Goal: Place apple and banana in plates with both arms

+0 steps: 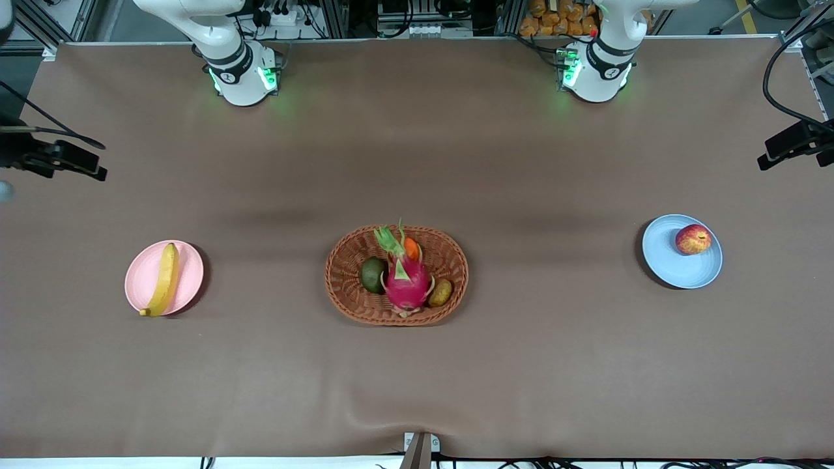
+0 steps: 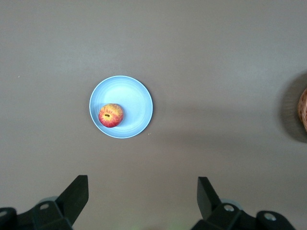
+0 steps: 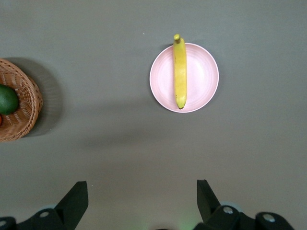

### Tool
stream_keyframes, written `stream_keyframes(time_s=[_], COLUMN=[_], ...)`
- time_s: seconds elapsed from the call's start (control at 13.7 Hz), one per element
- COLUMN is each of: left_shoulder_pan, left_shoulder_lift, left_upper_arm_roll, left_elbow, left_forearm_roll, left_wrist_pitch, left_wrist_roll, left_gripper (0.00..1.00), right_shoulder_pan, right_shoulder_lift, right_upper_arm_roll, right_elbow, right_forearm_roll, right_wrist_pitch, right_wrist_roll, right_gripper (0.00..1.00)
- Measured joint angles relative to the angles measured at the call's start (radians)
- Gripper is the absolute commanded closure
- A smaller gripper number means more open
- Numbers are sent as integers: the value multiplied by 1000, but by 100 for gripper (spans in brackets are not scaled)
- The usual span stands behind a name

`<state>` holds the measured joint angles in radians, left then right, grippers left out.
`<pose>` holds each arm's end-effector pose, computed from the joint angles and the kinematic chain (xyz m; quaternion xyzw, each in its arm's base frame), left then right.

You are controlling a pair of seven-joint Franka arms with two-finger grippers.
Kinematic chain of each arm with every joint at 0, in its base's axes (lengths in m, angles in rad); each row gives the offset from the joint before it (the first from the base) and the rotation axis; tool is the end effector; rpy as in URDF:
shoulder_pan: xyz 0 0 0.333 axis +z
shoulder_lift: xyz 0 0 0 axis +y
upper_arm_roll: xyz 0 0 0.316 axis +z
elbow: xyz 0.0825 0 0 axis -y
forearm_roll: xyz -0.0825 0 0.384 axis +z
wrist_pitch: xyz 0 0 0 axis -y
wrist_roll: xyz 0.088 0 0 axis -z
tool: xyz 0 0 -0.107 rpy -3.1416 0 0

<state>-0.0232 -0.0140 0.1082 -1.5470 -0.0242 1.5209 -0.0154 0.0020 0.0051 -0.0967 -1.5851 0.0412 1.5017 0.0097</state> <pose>0.5436 0.0441 0.6390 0.9987 0.0496 -0.0056 0.0131 0.5458 -0.0470 0.6094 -0.9975 0.0516 0.0433 0.0222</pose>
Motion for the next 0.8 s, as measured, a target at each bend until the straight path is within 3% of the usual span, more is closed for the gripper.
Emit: stream_keyframes(time_s=[0.8], left_shoulder_pan=[-1], left_shoulder_lift=[8], left_upper_arm_roll=[-29], left_elbow=[0], left_forearm_roll=[0], left_wrist_pitch=[-1], left_wrist_roll=[-28], left_gripper=[0], right_shoulder_pan=[0], right_shoulder_lift=[1], right_upper_arm_roll=[-7], right_elbow=[57], right_forearm_roll=[-24], right_wrist_pitch=[-27], right_wrist_roll=[-38], right_gripper=[0])
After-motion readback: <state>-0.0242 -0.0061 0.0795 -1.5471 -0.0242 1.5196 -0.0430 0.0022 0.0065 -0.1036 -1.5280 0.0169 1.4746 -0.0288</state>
